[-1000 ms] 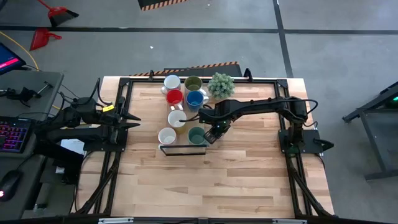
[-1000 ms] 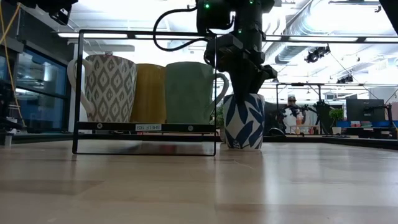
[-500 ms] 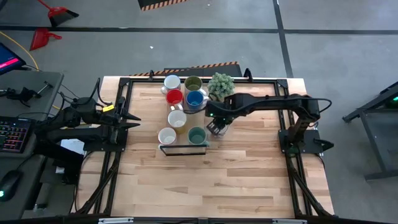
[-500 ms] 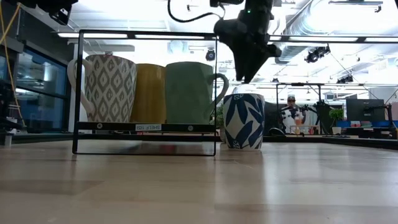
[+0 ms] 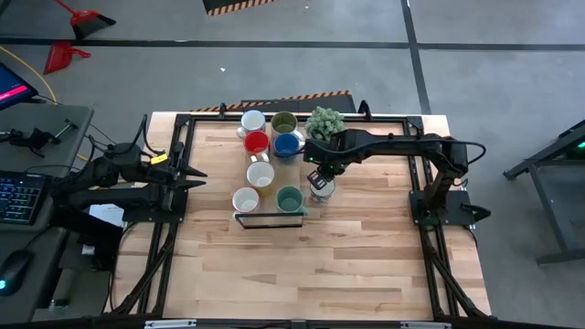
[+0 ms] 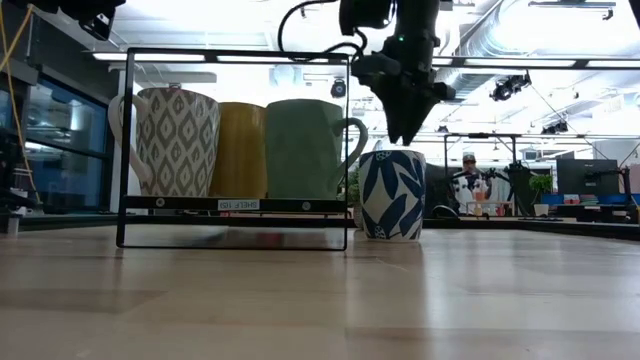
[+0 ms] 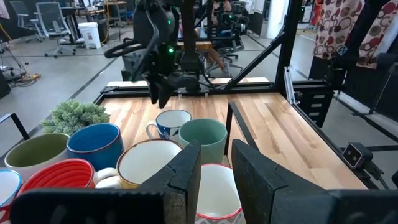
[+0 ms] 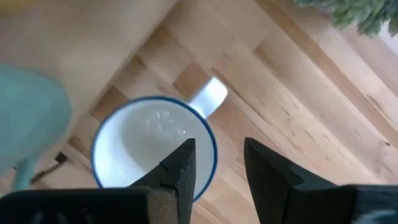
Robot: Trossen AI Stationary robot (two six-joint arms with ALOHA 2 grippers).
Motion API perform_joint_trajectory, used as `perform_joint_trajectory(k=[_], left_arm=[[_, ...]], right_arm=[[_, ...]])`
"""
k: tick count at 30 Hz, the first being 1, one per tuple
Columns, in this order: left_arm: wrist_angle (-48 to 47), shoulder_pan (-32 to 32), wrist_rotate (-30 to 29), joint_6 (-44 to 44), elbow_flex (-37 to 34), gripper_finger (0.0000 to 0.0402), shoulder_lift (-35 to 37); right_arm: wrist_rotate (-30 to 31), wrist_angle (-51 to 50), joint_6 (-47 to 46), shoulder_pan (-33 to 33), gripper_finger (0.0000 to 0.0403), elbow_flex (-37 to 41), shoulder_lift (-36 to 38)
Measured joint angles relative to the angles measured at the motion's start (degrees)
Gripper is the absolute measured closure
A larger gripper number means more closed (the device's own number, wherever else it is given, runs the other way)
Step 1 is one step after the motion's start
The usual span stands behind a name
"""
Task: Place coffee mugs
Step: Put the blue patterned mug on the shelf
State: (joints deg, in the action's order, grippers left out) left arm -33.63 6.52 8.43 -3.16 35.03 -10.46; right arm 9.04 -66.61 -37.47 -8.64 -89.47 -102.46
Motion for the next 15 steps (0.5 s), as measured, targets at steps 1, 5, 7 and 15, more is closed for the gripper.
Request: perform_joint_trajectory(k=[1, 5, 7, 15], left_arm=[[-0.02, 0.0, 0.0, 0.0, 0.0, 0.0323, 0.02], [-0.02, 0.02, 0.0, 0.0, 0.0, 0.0323, 0.02], [0.0, 0.02, 0.0, 0.04, 0.0, 0.0323, 0.02], [0.0, 0.02, 0.0, 0.11, 0.0, 0.0323, 0.0]], right_arm=[[-0.02, -0.06, 0.0, 0.09, 0.0288, 0.42, -0.08], [-0.06, 2.3, 0.0, 0.64, 0.0288, 2.86, -0.08], [-0.07, 2.64, -0.11, 0.82, 0.0288, 4.4, -0.1], [-0.53, 8.9, -0.04, 0.87, 0.0288, 9.5, -0.1]])
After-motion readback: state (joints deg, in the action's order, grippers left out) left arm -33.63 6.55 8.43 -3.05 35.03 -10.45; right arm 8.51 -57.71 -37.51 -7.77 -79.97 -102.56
